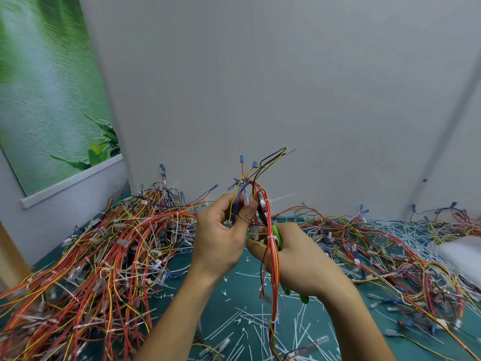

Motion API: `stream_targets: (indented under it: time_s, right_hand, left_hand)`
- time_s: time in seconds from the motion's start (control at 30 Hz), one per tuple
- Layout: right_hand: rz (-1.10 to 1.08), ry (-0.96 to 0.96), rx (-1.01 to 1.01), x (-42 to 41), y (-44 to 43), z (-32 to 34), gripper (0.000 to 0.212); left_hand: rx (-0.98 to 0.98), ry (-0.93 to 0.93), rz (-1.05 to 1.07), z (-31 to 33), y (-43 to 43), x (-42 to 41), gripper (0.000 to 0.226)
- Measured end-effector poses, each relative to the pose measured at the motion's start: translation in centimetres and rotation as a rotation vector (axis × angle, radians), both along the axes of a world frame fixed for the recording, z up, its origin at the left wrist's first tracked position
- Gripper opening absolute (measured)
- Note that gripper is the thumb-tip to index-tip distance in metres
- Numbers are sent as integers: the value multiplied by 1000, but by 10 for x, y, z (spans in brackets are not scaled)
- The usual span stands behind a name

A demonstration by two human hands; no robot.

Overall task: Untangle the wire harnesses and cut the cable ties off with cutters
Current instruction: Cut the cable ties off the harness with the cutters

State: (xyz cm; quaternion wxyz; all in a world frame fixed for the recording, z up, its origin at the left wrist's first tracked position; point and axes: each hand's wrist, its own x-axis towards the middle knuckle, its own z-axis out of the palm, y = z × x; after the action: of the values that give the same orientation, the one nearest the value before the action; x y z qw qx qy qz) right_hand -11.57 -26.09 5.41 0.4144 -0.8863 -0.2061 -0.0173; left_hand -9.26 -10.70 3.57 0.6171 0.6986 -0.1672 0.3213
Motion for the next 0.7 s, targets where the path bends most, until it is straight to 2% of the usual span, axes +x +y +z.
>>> stream_targets:
  time_s: [0.17,0.43,0.7]
  right_hand:
    - [-5,2,-21,-2,-1,2,37]
    - [-50,15,5,-3,2,4,49]
    - [-72,-1,18,-2,2,2,50]
  left_hand:
    - [4,9,-12,1,1,-1,22]
    - [-9,30,-32,1,1,-2,26]
    - [-12,18,-39,2,0,-2,22]
